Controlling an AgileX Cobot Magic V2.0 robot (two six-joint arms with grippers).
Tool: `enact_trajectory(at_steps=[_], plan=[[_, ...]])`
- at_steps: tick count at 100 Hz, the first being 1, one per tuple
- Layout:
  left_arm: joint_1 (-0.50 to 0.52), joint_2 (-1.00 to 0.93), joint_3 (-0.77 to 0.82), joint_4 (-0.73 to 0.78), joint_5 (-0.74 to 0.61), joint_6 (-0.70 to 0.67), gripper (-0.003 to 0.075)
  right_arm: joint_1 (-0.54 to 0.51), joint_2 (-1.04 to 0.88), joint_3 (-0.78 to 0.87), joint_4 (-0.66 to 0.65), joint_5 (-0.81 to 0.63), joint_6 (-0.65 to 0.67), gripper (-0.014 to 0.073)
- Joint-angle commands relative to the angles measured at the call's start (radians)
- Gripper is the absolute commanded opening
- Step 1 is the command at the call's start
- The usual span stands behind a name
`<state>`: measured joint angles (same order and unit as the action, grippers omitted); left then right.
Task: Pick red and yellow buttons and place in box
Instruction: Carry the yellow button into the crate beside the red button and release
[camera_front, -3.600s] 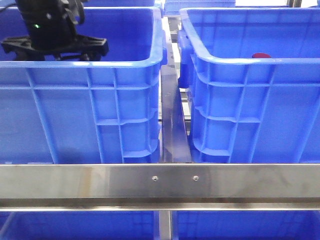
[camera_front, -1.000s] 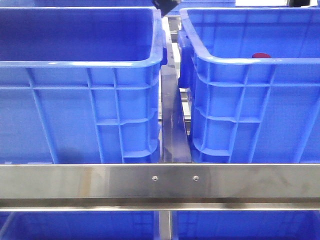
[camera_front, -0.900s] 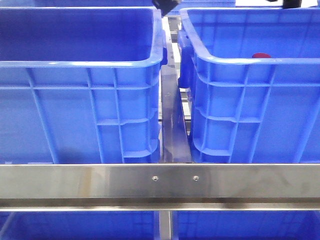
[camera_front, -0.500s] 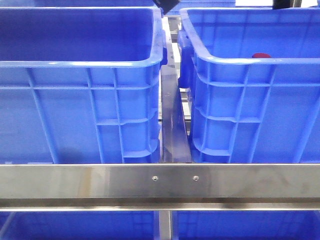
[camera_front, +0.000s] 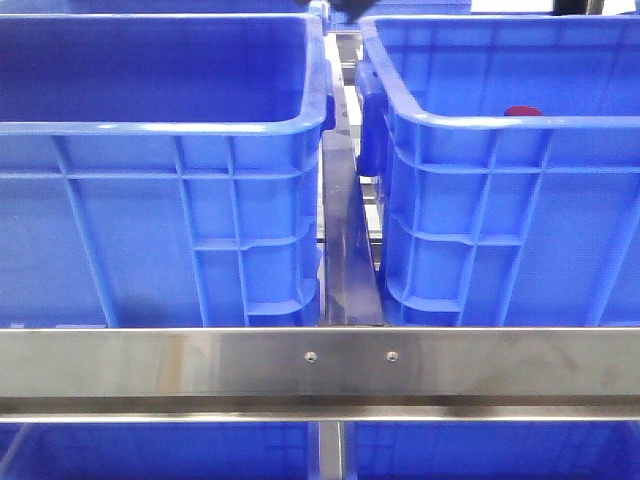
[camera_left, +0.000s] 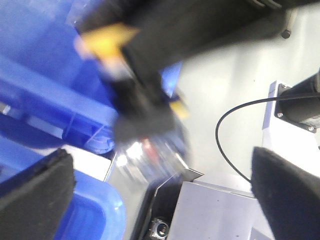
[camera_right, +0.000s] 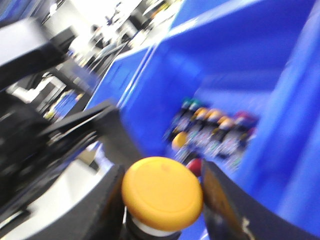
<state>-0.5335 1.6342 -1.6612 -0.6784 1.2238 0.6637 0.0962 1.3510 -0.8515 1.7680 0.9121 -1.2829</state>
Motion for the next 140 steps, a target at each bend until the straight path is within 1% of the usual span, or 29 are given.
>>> enact_trajectory(at_steps=[1, 8, 15, 23, 32, 47, 56, 64, 79, 90, 107, 140], plan=[[-0.005, -0.040, -0.063, -0.043, 0.010, 0.004, 0.0682, -0.059, -0.027, -0.060, 0.147, 0.039, -0.006, 0.0140], [-0.005, -0.040, -0.085, -0.043, 0.022, 0.004, 0.0670, -0.109, -0.027, -0.087, 0.132, 0.029, -0.032, 0.0140], [-0.005, -0.040, -0.100, -0.043, 0.032, 0.003, 0.0671, -0.159, -0.027, -0.113, 0.104, 0.009, -0.102, 0.0140], [-0.005, -0.040, -0.102, -0.043, 0.032, 0.003, 0.0671, -0.207, -0.027, -0.138, 0.071, -0.031, -0.234, 0.0140], [-0.005, -0.040, -0.102, -0.043, 0.032, 0.003, 0.0671, -0.248, -0.027, -0.141, 0.061, -0.130, -0.401, 0.0140], [-0.005, -0.040, -0.102, -0.043, 0.031, 0.003, 0.0671, -0.259, -0.017, -0.141, 0.062, -0.349, -0.663, 0.0140], [-0.005, -0.040, -0.102, -0.043, 0.031, 0.003, 0.0671, -0.261, 0.005, -0.141, 0.083, -0.436, -0.794, 0.0139], [-0.005, -0.040, -0.102, -0.043, 0.031, 0.003, 0.0671, -0.264, 0.040, -0.141, 0.152, -0.460, -0.863, 0.0139], [-0.005, -0.040, -0.102, -0.043, 0.031, 0.003, 0.0671, -0.266, 0.136, -0.165, 0.151, -0.454, -0.998, 0.0139], [-0.005, -0.040, -0.102, -0.043, 0.027, 0.003, 0.0671, -0.276, 0.204, -0.204, 0.151, -0.457, -1.050, 0.0139], [-0.005, -0.040, -0.102, -0.043, 0.025, 0.003, 0.0671, -0.306, 0.296, -0.278, 0.151, -0.456, -1.050, 0.0139], [-0.005, -0.040, -0.102, -0.045, 0.023, 0.003, 0.0671, -0.340, 0.432, -0.366, 0.151, -0.437, -1.050, 0.0139]])
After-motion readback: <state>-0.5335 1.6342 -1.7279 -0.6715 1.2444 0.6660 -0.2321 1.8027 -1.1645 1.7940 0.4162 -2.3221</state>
